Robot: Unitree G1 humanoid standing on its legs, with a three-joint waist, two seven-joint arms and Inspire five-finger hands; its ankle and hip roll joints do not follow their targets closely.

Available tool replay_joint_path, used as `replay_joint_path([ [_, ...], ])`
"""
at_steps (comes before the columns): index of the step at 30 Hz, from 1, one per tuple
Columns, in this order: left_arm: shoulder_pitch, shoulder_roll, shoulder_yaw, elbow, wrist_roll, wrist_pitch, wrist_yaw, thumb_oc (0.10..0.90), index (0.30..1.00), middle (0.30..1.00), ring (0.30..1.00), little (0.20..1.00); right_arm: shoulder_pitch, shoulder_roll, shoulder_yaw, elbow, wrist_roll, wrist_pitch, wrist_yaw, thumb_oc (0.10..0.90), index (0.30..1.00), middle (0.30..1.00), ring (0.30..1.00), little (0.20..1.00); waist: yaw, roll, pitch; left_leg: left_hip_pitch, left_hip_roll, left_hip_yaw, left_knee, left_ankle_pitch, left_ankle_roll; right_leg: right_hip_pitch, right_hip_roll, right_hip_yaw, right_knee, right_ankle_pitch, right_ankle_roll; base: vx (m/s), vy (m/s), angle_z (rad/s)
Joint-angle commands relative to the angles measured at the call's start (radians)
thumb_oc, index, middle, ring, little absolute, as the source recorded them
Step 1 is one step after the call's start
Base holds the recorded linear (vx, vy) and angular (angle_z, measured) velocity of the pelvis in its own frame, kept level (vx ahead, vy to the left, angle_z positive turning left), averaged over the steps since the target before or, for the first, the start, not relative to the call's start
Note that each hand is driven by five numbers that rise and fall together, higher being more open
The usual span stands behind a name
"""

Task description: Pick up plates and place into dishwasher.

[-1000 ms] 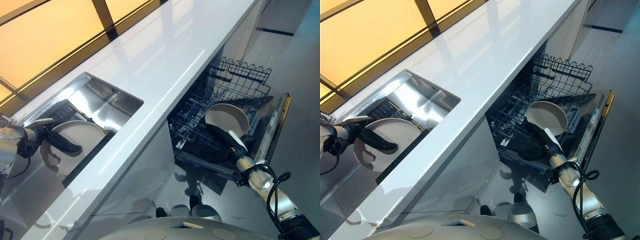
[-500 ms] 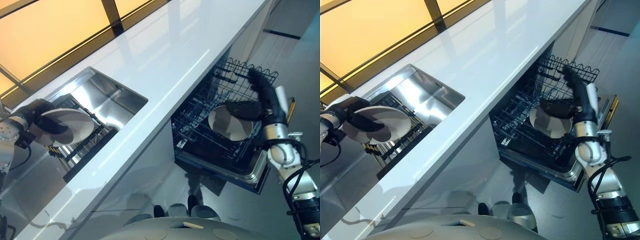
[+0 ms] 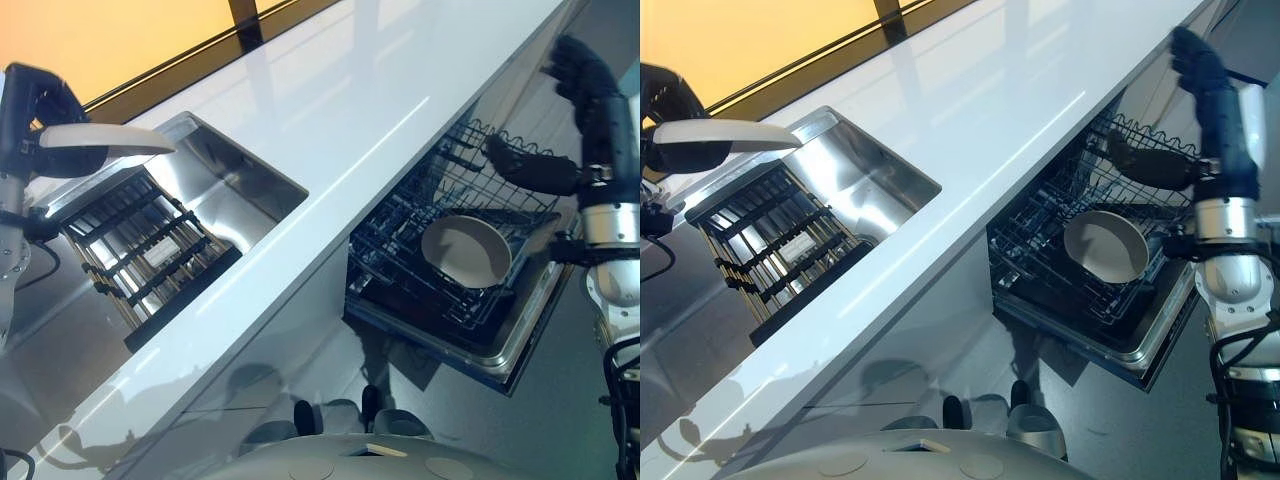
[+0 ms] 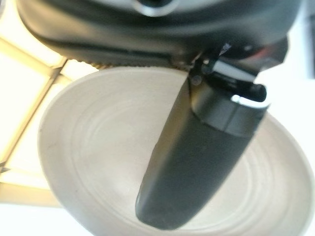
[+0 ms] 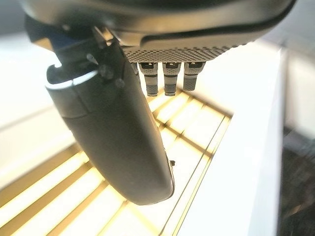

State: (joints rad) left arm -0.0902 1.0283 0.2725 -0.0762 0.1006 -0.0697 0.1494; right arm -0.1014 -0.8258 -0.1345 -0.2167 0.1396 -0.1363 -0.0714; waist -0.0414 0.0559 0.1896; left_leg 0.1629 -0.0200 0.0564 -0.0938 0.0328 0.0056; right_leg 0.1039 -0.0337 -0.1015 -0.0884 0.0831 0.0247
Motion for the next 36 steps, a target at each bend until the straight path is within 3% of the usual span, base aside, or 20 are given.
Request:
replay_joint_path([
  [1, -0.095, 0.034, 0.049, -0.088, 0.014, -0.113, 0.092, 0.1, 0.3, 0.3, 0.3, 0.2, -0.133, -0.052, 0.064, -0.085, 0.014, -0.013, 0.073, 0.8, 0.9, 0.9, 0.9, 0.9, 0.022, -0.05, -0.125, -0.026, -0.051, 0.032, 0.01, -0.036, -0.012, 0.007, -0.002, -0.015, 0.068, -0.088, 0.079, -0.01, -0.029, 0.08],
  [7, -0.171, -0.05, -0.074, -0.162, 0.012, -0.119, 0.037, 0.1, 0.3, 0.3, 0.3, 0.2, -0.225, 0.001, 0.208, -0.086, -0.027, 0.016, 0.113, 0.8, 0.9, 0.9, 0.9, 0.9, 0.033, -0.057, -0.131, -0.024, -0.047, 0.03, 0.009, -0.034, -0.015, 0.007, -0.006, -0.025, 0.071, -0.085, 0.08, -0.01, -0.033, 0.11],
  [16, -0.282, -0.174, -0.296, -0.171, 0.011, -0.115, -0.022, 0.1, 0.3, 0.3, 0.3, 0.2, -0.352, 0.128, 0.39, -0.049, -0.087, 0.015, 0.067, 0.8, 0.9, 0.9, 0.9, 0.9, 0.04, -0.054, -0.133, -0.021, -0.044, 0.033, 0.008, -0.035, -0.017, 0.009, -0.011, -0.036, 0.065, -0.076, 0.083, -0.01, -0.019, 0.05],
  [29, -0.313, -0.31, -0.423, -0.192, -0.08, -0.087, -0.072, 0.1, 0.3, 0.3, 0.3, 0.2, -0.385, 0.217, 0.45, -0.05, -0.151, -0.007, -0.025, 0.8, 0.9, 0.9, 0.9, 0.9, 0.033, -0.057, -0.133, -0.019, -0.043, 0.038, 0.007, -0.039, -0.011, 0.01, -0.008, -0.028, 0.061, -0.074, 0.084, 0.0, 0.0, 0.0],
  [36, -0.331, -0.318, -0.437, -0.19, -0.066, -0.077, -0.053, 0.1, 0.3, 0.3, 0.3, 0.2, -0.376, 0.217, 0.455, -0.054, -0.136, 0.009, -0.007, 0.8, 0.9, 0.9, 0.9, 0.9, 0.028, -0.062, -0.135, -0.019, -0.041, 0.041, 0.007, -0.037, -0.01, 0.009, -0.005, -0.025, 0.06, -0.072, 0.083, 0.0, 0.0, 0.0],
])
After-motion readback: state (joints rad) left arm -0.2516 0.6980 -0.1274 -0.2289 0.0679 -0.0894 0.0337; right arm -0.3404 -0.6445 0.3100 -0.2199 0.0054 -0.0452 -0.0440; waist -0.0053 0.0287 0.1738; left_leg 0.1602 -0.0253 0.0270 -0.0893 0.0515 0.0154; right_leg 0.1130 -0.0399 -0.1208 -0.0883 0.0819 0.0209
